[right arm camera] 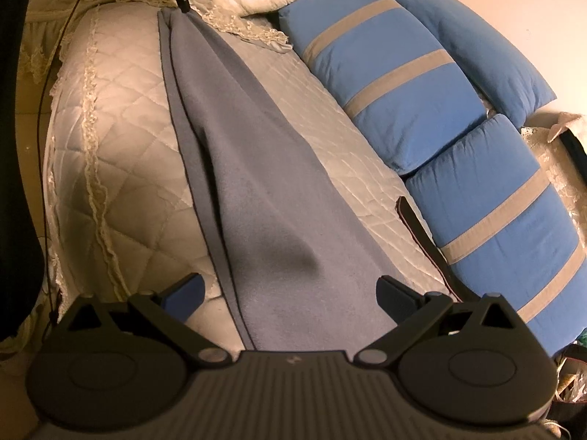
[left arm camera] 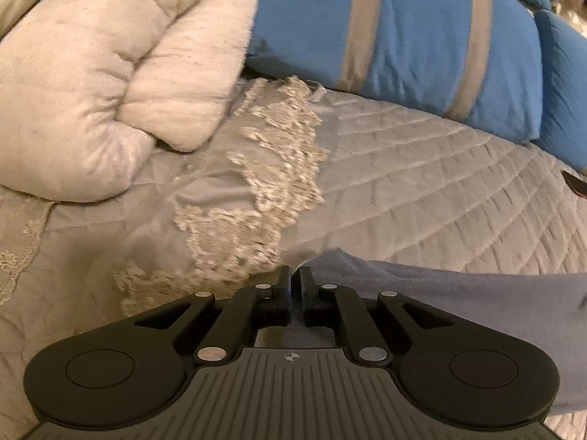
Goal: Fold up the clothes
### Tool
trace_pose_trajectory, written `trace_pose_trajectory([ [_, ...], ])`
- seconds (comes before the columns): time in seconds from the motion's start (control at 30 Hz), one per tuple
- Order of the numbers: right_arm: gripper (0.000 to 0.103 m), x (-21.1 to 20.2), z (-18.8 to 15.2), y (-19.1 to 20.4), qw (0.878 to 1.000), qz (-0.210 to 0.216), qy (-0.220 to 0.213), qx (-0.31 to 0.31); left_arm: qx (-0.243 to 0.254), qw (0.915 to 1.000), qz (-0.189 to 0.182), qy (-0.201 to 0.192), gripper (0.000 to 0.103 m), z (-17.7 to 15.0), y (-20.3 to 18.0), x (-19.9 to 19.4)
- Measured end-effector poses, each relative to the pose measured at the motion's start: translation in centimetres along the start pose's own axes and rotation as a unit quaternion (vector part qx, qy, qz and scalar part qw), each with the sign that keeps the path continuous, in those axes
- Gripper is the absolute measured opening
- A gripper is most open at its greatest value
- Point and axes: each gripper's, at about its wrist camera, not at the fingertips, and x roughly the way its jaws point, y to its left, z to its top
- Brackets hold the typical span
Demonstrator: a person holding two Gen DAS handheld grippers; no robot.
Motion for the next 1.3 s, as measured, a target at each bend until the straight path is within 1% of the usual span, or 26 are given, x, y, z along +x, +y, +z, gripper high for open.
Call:
trace_pose_trajectory([
  [0.03,0.103,0.0,0.0,0.0,1.000,0.001,0.001,0.000,0.000,1.0000,0.002,0.004,0.026,-0.1,-0.1,0.0],
  [0.07,0.103,0.0,0.0,0.0,1.000,0.002,0.001,-0.001,-0.013,0.9999,0.002,0.004,0.043,-0.2,0.2,-0.3],
  [0.13,0.103,-0.1,0.0,0.1,1.000,0.002,-0.001,-0.003,-0.046,0.9990,-0.001,0.001,0.055,-0.5,1.0,-1.0],
  [0.2,0.103,-0.2,0.1,0.0,1.000,0.002,-0.004,-0.002,-0.085,0.9963,-0.010,0.000,0.058,-0.9,1.9,-1.7],
  [0.27,0.103,-0.3,0.1,0.1,1.000,0.003,-0.005,-0.001,-0.135,0.9903,-0.032,0.006,0.059,-1.5,2.9,-2.4],
  [0.33,0.103,-0.4,0.1,0.2,1.000,0.004,-0.007,-0.003,-0.166,0.9849,-0.047,0.007,0.059,-2.0,3.4,-3.0],
  [0.4,0.103,-0.4,0.1,0.3,1.000,0.004,-0.008,-0.003,-0.201,0.9775,-0.061,0.014,0.060,-2.7,3.6,-3.2],
  [0.43,0.103,-0.5,0.2,0.3,1.000,0.004,-0.009,-0.004,-0.229,0.9704,-0.073,0.014,0.060,-3.2,3.8,-3.1],
  [0.5,0.103,-0.5,0.3,0.3,1.000,0.003,-0.009,-0.003,-0.292,0.9510,-0.100,0.011,0.059,-4.3,4.2,-2.7],
  [0.53,0.103,-0.5,0.3,0.3,1.000,0.003,-0.010,-0.002,-0.323,0.9395,-0.114,0.010,0.060,-4.9,4.4,-2.5],
  [0.6,0.103,-0.5,0.5,0.3,1.000,0.002,-0.009,-0.001,-0.383,0.9129,-0.140,0.006,0.063,-6.0,4.9,-2.2],
  [0.67,0.103,-0.5,0.5,0.3,1.000,0.002,-0.010,-0.001,-0.442,0.8816,-0.166,0.003,0.066,-7.1,5.3,-1.8],
  [0.7,0.103,-0.5,0.5,0.4,1.000,0.002,-0.011,-0.001,-0.470,0.8643,-0.178,0.001,0.066,-7.7,5.5,-1.6],
  [0.77,0.103,-0.5,0.5,0.4,1.000,0.003,-0.012,-0.001,-0.525,0.8265,-0.202,-0.002,0.066,-8.8,6.0,-1.3],
  [0.8,0.103,-0.4,0.5,0.4,1.000,0.002,-0.012,-0.002,-0.538,0.8161,-0.210,-0.009,0.066,-9.1,6.0,-1.0],
  [0.9,0.103,-0.4,0.6,0.4,1.000,0.002,-0.012,-0.003,-0.562,0.7941,-0.228,-0.033,0.066,-9.9,5.6,0.1],
  [0.93,0.103,-0.4,0.6,0.4,1.000,0.002,-0.013,-0.002,-0.567,0.7912,-0.225,-0.039,0.064,-10.0,5.6,0.2],
  [1.0,0.103,-0.4,0.6,0.4,1.000,0.001,-0.013,-0.001,-0.576,0.7886,-0.211,-0.050,0.028,-10.3,5.7,0.4],
  [1.03,0.103,-0.4,0.6,0.5,1.000,0.001,-0.012,-0.001,-0.571,0.7957,-0.198,-0.045,0.006,-10.3,5.8,0.5],
  [1.07,0.103,-0.4,0.6,0.5,1.000,0.001,-0.012,0.000,-0.562,0.8054,-0.184,-0.037,0.005,-10.2,5.9,0.5],
  [1.1,0.103,-0.4,0.6,0.5,1.000,0.000,-0.012,0.000,-0.547,0.8166,-0.180,-0.043,0.005,-9.9,5.8,0.1],
  [1.2,0.103,-0.5,0.5,0.3,1.000,-0.002,-0.011,0.004,-0.492,0.8492,-0.179,-0.073,0.005,-8.4,5.5,-1.6],
  [1.3,0.103,-0.5,0.4,0.1,1.000,-0.002,-0.008,0.006,-0.432,0.8810,-0.167,-0.096,0.005,-5.7,4.5,-4.4],
])
